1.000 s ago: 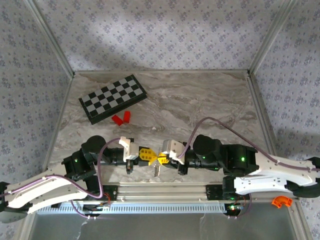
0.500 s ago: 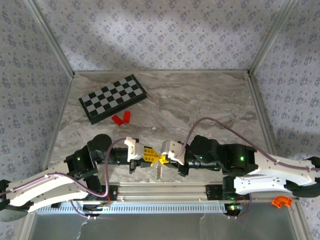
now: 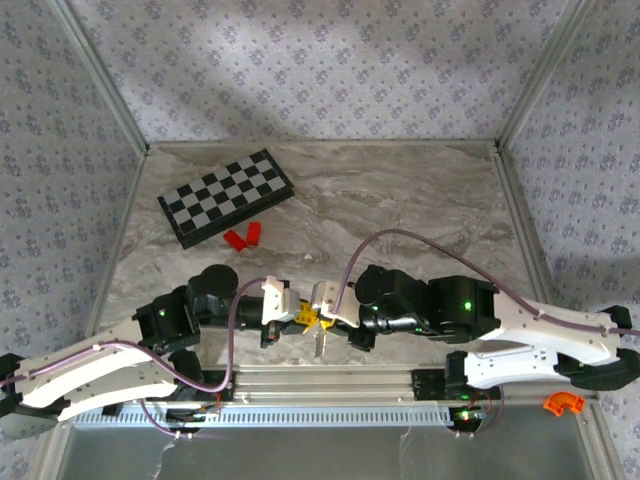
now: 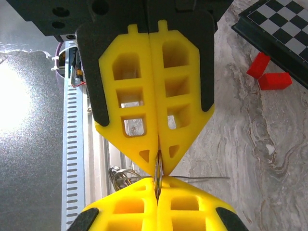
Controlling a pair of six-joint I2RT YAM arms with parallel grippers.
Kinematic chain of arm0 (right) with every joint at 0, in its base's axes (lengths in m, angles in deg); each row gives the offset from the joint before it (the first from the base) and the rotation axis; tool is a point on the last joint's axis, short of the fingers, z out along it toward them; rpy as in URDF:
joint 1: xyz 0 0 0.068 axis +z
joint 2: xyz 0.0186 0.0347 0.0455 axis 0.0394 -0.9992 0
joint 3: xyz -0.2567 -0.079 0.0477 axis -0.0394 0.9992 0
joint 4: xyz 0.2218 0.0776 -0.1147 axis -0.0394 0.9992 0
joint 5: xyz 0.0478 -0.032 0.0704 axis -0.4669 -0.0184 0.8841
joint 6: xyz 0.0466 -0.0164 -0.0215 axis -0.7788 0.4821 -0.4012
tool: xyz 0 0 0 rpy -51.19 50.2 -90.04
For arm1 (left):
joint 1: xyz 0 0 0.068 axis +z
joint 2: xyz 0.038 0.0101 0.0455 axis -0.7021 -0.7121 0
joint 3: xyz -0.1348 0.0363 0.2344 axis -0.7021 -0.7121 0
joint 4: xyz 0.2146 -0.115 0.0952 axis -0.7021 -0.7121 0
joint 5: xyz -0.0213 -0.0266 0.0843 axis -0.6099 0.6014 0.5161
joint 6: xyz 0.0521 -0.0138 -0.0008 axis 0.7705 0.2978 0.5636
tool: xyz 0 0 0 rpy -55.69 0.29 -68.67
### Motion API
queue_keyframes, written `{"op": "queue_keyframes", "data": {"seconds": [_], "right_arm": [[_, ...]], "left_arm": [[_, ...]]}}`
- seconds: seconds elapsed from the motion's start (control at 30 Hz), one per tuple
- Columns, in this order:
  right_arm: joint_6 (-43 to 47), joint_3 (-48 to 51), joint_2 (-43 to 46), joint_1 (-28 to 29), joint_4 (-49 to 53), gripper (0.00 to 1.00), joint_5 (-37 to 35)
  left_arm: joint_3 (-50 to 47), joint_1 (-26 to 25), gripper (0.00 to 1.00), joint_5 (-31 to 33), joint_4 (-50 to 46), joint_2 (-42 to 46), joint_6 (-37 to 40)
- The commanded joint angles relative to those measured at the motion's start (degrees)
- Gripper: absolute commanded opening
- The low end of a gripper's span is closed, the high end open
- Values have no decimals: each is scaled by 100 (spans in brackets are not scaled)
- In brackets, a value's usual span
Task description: Put the keys on the keyring
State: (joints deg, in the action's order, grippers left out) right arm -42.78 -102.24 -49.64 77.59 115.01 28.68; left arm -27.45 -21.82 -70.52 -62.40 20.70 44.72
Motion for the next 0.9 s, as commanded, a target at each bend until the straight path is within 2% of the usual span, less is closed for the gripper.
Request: {"op": "queue_keyframes", "data": {"seconds": [0.0,0.13,0.3,0.4,0.53,0.73,0.87], "right_arm": [[52,-195,24,13,-41,0,164],[88,94,214,21,-538,0,-94],[-31,945,803,51,-1819,11,-92],[-87,1377,1182,83,-2480,16,-87],[-157,1613,1385,99,-2809,17,-43],[-198,1744,1400,136,-2996,14,-85],[-194,1767,1370,133,-3027,2,-102]], "left_arm": [[172,5,0,101,187,105,-92],[-6,6,0,50,845,307,-381],[-367,5,0,-175,2005,464,-858],[-487,5,0,-378,2364,425,-1038],[-655,5,0,-489,2683,402,-1214],[-808,0,0,-506,2909,403,-1313],[-843,1,0,-480,2836,421,-1309]]}}
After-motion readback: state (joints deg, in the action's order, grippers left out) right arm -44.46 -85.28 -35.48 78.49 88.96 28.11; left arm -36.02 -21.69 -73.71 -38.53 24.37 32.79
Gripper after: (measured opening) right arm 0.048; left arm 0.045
